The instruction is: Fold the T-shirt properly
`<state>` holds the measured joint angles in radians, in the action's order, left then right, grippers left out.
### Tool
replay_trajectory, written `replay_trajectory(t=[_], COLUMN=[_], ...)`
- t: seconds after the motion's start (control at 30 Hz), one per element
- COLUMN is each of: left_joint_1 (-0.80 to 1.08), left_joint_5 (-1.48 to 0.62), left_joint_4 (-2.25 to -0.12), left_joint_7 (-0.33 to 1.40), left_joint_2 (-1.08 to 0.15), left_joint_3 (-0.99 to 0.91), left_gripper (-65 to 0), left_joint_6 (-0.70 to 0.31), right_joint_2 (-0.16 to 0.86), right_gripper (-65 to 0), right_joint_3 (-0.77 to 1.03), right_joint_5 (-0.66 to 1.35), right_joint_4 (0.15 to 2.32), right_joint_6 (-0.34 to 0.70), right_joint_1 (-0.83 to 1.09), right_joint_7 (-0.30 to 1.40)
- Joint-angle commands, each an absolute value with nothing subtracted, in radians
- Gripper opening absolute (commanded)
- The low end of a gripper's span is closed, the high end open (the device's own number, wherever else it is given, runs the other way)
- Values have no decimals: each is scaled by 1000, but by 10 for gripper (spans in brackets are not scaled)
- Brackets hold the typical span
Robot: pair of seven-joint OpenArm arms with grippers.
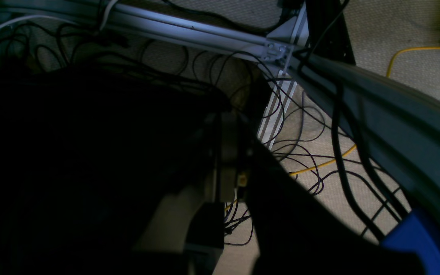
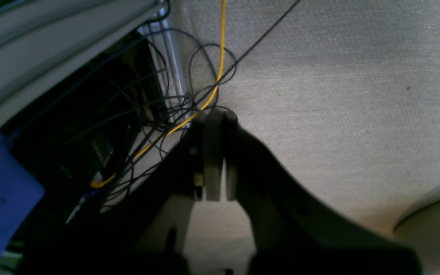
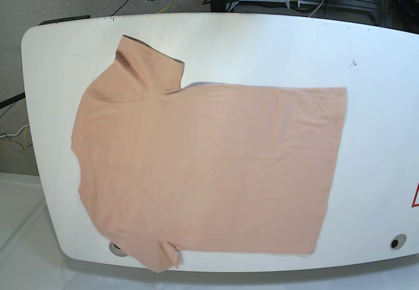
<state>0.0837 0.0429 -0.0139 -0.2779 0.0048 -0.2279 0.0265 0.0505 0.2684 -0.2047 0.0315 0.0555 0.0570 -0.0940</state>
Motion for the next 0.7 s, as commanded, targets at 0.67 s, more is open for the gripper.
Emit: replay_trajectory(t=[0.67], left_joint_1=[90], left_joint_5=[42], left_joint_4=[-14], left_joint_7=[-295], left_joint_2=[0], left_joint_3=[-219], left_gripper=[-650], left_joint_6=[24], right_joint_2=[55], right_gripper=[-648], right_joint_3=[271], right_joint_5=[-209], right_joint_4=[35], right_joint_6=[59], right_joint_1=[61], right_joint_7=[-82])
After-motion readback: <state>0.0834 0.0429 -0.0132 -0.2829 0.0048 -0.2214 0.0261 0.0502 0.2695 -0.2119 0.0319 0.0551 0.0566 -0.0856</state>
